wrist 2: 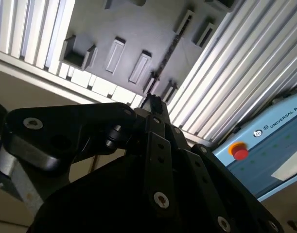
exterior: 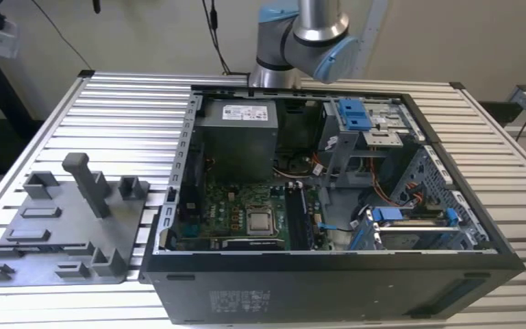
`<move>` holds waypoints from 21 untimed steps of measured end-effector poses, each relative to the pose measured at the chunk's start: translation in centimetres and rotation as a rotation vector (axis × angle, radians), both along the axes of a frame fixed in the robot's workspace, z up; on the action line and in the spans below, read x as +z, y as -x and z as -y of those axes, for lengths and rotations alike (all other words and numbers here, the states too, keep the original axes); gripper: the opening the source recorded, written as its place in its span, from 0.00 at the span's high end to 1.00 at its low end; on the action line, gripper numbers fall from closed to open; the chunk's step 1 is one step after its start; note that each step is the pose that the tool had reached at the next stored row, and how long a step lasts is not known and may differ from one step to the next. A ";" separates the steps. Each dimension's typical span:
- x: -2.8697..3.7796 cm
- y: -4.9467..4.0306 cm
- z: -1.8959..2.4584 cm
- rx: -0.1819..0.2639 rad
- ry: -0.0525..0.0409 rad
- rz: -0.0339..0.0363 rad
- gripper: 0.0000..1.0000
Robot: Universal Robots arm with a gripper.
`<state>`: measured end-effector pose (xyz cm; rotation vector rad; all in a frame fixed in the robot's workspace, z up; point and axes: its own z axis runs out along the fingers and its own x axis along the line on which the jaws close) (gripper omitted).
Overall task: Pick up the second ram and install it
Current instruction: 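Pick up the second ram and move it above second insertion slot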
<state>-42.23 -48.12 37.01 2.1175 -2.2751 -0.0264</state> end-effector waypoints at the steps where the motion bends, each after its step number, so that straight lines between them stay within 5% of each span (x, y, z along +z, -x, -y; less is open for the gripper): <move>1: -0.01 0.00 0.01 0.008 0.0002 0.0000 0.89; 10: -0.11 0.00 0.29 0.058 0.0012 0.0012 0.89; 21: -0.26 0.05 0.60 0.084 0.0100 0.0122 0.89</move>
